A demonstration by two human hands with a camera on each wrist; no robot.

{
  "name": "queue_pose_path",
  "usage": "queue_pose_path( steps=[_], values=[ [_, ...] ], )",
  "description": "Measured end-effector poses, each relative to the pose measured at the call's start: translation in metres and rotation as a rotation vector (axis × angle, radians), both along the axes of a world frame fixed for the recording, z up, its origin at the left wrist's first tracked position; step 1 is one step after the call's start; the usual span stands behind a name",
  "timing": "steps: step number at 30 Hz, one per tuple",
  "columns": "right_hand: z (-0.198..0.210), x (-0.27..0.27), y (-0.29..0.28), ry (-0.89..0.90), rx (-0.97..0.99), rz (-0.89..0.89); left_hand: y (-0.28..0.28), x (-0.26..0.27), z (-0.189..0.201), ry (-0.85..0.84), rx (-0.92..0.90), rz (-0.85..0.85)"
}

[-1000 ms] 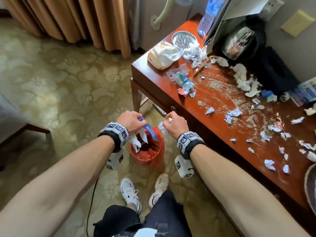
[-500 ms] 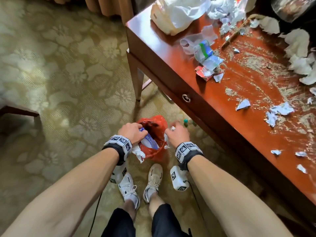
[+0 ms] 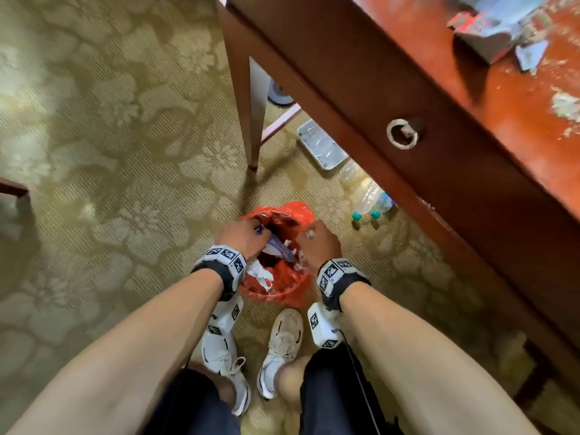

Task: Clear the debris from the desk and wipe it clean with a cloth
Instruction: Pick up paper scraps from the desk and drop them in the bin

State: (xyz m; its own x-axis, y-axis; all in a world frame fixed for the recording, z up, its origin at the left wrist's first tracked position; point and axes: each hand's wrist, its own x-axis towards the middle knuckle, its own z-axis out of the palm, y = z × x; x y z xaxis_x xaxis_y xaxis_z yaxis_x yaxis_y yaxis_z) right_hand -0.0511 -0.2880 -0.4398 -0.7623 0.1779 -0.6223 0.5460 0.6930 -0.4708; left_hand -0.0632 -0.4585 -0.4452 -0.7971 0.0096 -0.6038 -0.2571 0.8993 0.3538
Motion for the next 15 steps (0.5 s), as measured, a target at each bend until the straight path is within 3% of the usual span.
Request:
queue_pose_path(
  steps=[7, 15],
  values=[
    [-0.047, 0.002, -0.014, 0.025, -0.016, 0.051, -0.002, 0.005, -0.044, 0.008, 0.024, 0.067],
    [-0.074, 0.0, -0.022, -0.01, -0.068, 0.164, -0.008, 0.005, -0.077, 0.007, -0.022, 0.023]
  ],
)
